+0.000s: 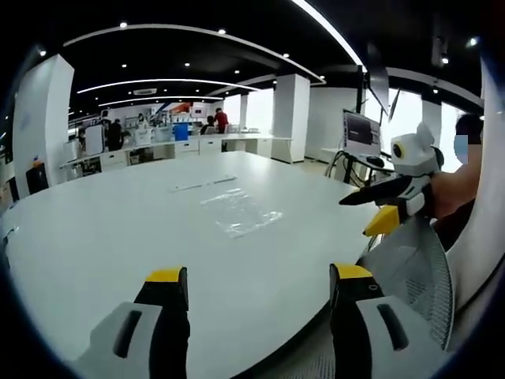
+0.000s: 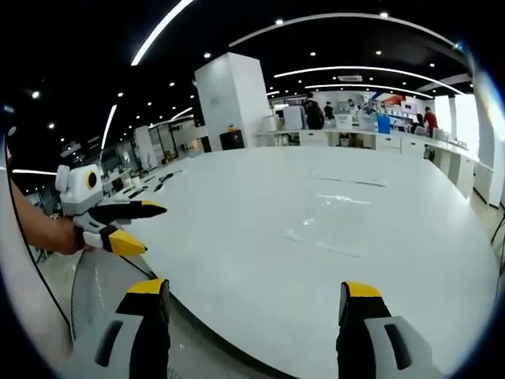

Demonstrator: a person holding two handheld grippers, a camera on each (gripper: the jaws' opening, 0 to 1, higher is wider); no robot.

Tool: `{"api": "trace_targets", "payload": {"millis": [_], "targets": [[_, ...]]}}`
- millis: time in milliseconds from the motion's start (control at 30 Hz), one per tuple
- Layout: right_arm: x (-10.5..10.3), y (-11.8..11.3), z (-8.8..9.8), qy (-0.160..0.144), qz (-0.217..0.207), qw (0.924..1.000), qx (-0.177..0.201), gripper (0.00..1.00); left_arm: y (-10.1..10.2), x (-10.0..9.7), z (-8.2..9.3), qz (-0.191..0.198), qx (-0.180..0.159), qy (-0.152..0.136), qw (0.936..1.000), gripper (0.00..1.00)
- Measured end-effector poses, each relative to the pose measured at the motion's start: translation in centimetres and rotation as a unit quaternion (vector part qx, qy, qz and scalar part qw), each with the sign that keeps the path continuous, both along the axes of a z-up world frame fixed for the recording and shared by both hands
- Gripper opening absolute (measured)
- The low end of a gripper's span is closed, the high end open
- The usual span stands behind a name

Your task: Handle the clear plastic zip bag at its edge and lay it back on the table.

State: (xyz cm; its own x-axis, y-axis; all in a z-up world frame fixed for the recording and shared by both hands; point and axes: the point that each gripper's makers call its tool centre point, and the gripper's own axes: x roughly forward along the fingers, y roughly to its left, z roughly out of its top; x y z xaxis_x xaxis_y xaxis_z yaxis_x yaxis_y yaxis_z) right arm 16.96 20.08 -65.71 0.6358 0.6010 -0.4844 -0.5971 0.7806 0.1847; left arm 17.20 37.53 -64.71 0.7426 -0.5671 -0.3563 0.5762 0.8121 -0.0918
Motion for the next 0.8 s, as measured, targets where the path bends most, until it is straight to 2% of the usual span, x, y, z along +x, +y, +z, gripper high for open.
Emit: {"api": "trace_targets", "payload": {"millis": [800], "targets": [[0.17,-0.14,-0.13,0.000,0.005,1.0000,0.002,0.87,0.08,0.05,0.10,0.004,0.001,0.000,1.0000,0.71]]}}
